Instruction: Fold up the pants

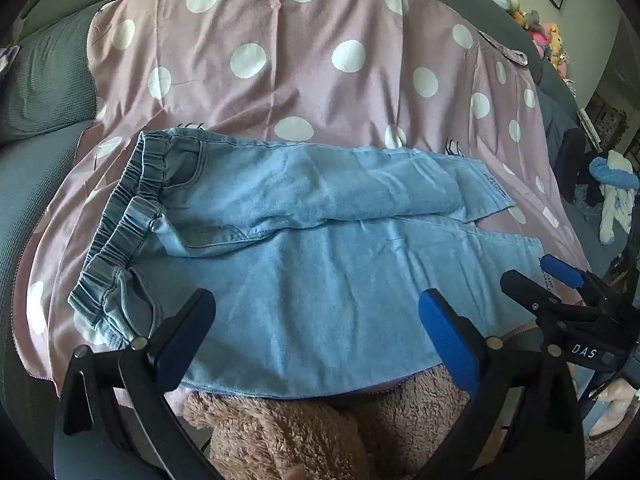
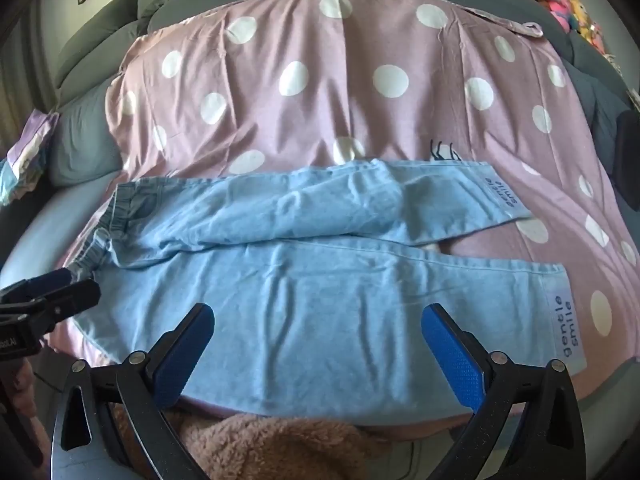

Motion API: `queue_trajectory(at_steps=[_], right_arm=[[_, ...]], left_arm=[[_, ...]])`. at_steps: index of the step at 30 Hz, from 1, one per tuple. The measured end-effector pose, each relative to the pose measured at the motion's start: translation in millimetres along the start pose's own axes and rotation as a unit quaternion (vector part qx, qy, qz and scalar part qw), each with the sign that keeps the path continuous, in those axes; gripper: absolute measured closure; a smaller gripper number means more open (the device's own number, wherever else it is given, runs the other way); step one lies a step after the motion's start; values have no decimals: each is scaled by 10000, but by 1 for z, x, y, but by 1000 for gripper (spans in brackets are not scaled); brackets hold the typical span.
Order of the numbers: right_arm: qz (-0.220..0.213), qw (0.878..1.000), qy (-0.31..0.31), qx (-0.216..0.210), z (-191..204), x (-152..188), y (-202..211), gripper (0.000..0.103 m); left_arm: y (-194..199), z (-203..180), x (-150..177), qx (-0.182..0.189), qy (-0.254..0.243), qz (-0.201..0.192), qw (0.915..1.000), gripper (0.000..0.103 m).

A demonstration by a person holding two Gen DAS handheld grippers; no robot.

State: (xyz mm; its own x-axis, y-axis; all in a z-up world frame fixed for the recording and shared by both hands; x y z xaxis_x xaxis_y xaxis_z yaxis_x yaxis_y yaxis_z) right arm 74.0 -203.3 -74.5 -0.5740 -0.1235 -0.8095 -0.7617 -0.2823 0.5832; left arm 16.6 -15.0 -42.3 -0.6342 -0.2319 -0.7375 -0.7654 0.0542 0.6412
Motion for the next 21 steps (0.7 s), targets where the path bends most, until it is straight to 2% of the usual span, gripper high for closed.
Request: queue_trajectory(at_steps=[5, 21], right_arm=[[29, 9999, 87, 54, 8, 1, -1, 0], [111, 9998, 61, 128, 12, 3, -5, 0]], left_arm=[[2, 0, 3, 89, 6, -13, 10000, 3], [-2, 6, -1, -48, 121, 31, 9999, 3]])
Point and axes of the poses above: each gripper's, at about its wrist camera, not at the fingertips, and y roughly against the way its jaws point, z to its left, x to its underside, the point moved 4 cm from there along -y, roughly the way its jaws point, and after that the axes turned 9 degrees about -z, right-handed, at the moved point
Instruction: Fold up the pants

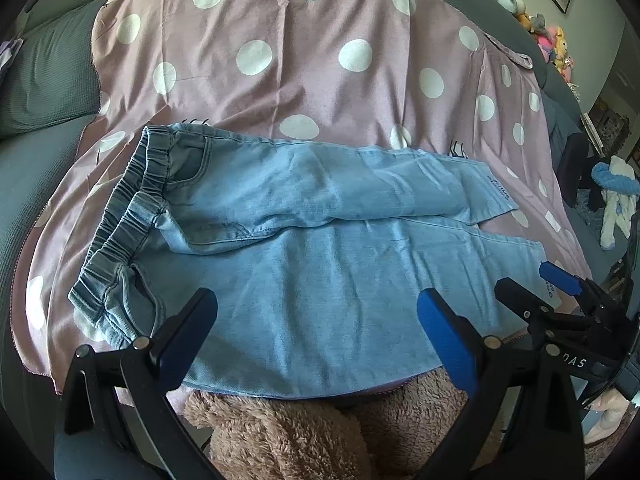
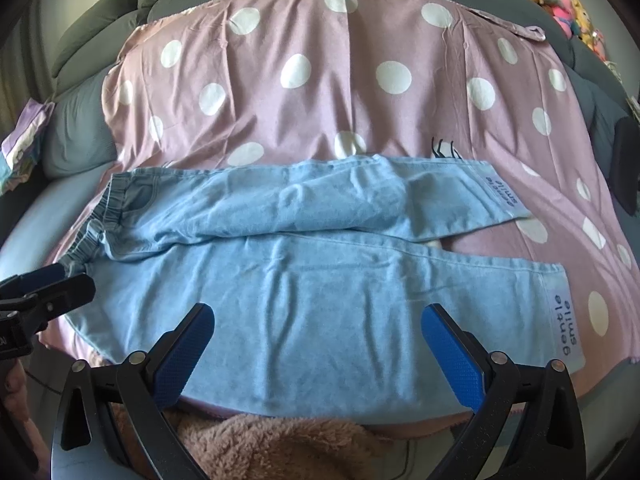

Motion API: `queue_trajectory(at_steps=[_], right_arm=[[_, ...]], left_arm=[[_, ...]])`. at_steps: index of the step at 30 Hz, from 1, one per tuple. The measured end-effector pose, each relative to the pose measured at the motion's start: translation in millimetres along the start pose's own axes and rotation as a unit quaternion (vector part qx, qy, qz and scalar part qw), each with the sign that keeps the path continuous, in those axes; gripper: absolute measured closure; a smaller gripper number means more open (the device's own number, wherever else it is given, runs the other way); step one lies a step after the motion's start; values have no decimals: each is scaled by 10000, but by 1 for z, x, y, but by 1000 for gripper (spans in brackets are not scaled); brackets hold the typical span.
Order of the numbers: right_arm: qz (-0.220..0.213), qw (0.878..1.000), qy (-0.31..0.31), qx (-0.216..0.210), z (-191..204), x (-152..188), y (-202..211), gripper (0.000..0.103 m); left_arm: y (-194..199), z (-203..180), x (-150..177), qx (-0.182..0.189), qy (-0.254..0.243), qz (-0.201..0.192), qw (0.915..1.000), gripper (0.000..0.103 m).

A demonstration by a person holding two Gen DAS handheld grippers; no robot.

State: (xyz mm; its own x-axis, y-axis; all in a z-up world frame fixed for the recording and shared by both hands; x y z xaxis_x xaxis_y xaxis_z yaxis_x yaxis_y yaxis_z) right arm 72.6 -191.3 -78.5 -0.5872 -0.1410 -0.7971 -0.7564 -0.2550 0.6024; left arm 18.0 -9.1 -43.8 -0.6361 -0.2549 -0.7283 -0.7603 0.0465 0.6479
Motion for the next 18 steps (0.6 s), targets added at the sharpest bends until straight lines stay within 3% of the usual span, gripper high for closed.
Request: queue_trajectory(at_steps=[18], right_arm=[[4, 9999, -100, 56, -4, 3, 1, 0]], left_arm=[[-13, 2, -4, 21, -24, 67, 10000, 5]])
Point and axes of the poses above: each gripper's, at about its wrist camera, not at the fingertips, and y roughly against the way its jaws point, z to its left, x to its underside, the point moved 4 cm from there along -y, roughly the way its jaws point, and after that the axes turned 9 degrees about -z, right-handed, at the moved point
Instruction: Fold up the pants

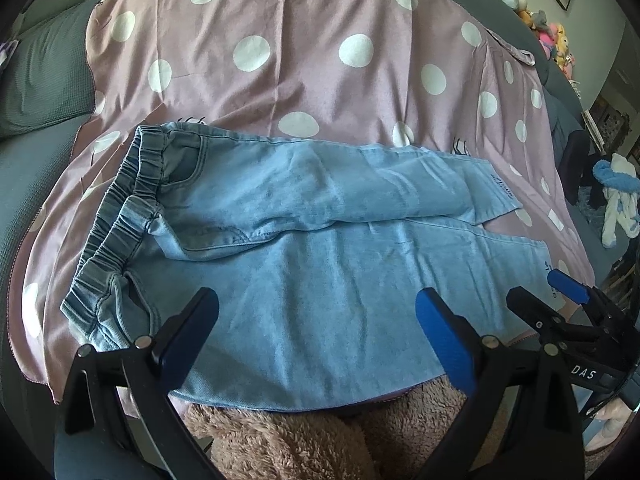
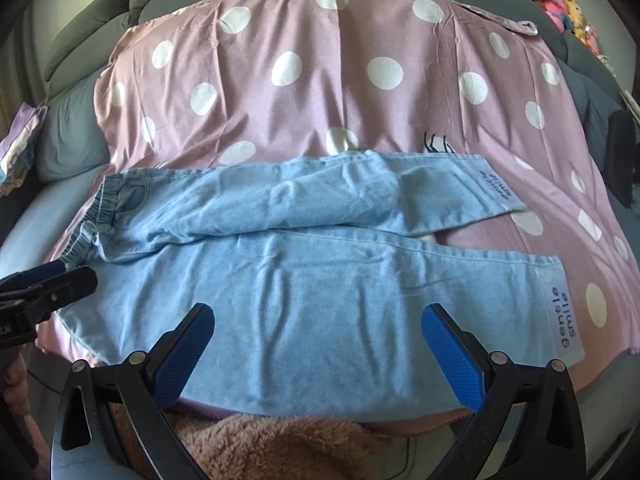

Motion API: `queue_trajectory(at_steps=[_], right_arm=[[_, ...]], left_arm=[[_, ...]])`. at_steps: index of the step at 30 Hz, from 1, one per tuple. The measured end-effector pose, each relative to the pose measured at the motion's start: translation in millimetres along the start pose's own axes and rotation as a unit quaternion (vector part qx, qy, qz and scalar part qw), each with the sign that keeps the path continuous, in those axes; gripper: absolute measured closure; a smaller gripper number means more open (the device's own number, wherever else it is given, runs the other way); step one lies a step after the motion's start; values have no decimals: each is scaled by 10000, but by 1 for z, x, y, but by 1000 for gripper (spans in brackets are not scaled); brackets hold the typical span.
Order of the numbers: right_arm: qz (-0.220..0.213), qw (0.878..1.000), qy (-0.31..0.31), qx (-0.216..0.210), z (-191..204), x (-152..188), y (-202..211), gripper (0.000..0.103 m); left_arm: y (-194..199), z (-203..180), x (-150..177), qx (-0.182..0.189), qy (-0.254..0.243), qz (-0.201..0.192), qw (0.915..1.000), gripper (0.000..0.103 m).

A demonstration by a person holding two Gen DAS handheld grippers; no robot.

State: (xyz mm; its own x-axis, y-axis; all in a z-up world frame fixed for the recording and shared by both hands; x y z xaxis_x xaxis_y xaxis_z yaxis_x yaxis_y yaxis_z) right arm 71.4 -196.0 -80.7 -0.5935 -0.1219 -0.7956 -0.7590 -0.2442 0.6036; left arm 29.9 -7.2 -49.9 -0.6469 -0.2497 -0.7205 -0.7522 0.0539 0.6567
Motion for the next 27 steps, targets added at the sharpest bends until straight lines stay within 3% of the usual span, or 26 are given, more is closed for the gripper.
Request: queue_trajectory(at_steps=[21, 27], right_arm=[[8, 9998, -178, -76, -10, 6, 5, 0], [18, 9998, -199, -100, -10, 6, 4, 0]], left_arm=[[3, -14, 4, 137, -36, 77, 9999, 5], [7, -19, 2, 407, 115, 81, 9991, 5]])
Point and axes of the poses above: each gripper's, at about its wrist camera, not at the fingertips, and y roughly against the way its jaws point, z to its left, x to its underside, the point moved 4 cm from there along -y, roughly the way its jaws point, and after that the axes turned 9 degrees about -z, right-handed, at the moved point
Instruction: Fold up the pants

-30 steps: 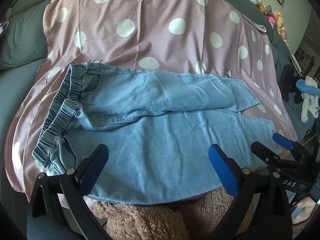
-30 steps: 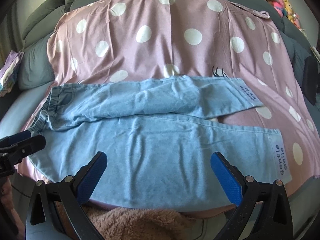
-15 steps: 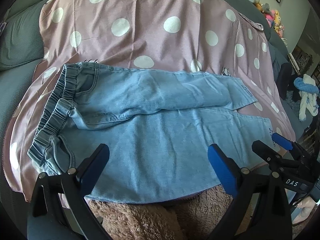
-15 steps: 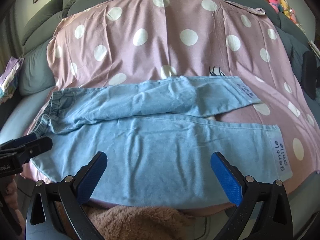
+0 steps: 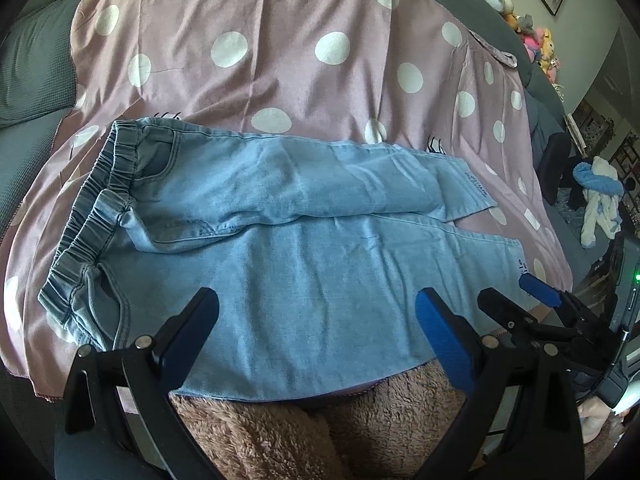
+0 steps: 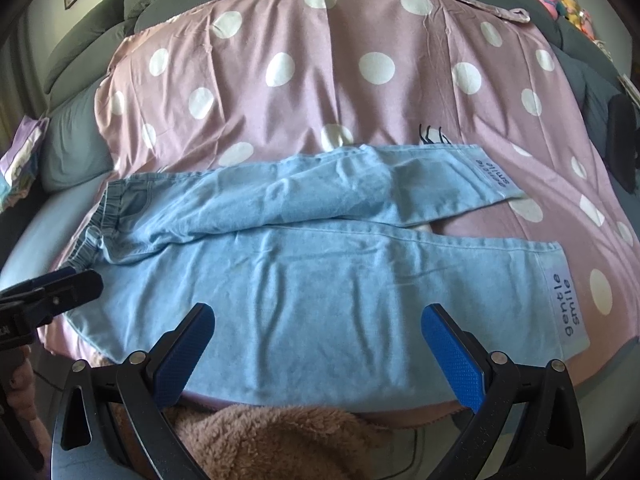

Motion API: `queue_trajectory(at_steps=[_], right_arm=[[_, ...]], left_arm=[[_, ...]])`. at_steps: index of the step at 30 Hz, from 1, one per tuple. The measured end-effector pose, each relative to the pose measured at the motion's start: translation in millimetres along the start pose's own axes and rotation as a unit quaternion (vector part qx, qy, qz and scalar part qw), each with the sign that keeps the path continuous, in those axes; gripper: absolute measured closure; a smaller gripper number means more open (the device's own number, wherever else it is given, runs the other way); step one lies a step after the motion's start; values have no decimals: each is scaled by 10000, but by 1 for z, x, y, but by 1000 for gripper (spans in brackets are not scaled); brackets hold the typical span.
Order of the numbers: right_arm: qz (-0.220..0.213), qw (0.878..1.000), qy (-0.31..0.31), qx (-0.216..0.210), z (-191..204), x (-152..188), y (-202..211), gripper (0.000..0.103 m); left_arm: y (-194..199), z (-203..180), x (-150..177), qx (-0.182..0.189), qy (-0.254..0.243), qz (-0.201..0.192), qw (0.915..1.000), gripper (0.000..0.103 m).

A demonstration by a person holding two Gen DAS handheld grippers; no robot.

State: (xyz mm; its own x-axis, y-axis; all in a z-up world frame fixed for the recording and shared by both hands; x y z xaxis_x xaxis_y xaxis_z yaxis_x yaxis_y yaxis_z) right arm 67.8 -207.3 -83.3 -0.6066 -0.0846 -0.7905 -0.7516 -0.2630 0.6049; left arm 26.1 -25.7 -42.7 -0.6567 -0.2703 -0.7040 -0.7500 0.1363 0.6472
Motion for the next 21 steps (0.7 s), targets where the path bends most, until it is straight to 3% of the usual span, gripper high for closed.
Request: queue_trajectory(at_steps=[21], right_arm=[[86, 9999, -79, 4, -3, -1, -6, 0]], left_arm=[[5, 21, 0, -433, 12, -101, 9990, 5]])
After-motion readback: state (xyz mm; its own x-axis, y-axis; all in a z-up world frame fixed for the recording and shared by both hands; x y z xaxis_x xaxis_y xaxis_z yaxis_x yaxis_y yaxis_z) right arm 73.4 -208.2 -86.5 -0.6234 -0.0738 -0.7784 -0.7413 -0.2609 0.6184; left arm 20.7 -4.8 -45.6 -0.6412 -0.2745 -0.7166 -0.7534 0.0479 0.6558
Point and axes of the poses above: each gripper's, at about its wrist camera, not at the fingertips, and y roughly against the way its jaws point, z to its left, x to its underside, the point moved 4 cm from there along -y, roughly the way its jaws point, and after that the axes turned 9 degrees about -z, right-handed, at the moved point
